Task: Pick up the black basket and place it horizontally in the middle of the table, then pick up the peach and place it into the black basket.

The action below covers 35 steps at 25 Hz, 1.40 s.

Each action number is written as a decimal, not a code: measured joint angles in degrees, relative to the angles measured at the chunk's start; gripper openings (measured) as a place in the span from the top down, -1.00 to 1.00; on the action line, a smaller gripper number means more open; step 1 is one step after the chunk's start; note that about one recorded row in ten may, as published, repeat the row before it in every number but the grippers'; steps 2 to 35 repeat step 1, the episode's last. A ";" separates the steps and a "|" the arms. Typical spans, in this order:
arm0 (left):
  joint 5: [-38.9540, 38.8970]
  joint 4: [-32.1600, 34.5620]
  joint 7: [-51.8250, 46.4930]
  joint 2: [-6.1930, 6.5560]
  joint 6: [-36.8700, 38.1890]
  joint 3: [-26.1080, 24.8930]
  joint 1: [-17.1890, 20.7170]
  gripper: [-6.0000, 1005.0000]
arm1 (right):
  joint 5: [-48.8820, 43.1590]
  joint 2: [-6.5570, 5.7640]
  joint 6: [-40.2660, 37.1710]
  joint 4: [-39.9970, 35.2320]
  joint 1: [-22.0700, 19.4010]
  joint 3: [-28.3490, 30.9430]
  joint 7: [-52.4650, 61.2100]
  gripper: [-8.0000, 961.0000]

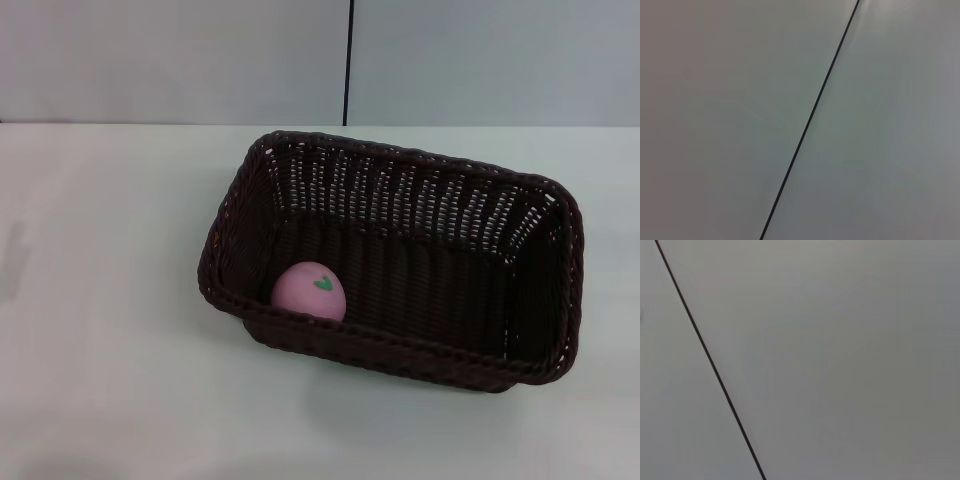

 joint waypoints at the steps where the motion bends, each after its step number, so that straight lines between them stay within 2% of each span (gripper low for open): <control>1: 0.00 -0.03 -0.01 -0.02 -0.25 0.00 -0.03 -0.36 | -0.10 -0.02 0.31 0.05 0.14 -0.11 0.00 0.12; 35: 0.00 -0.03 -0.01 -0.02 -0.25 0.00 -0.03 -0.36 | -0.10 -0.02 0.31 0.05 0.14 -0.11 0.00 0.12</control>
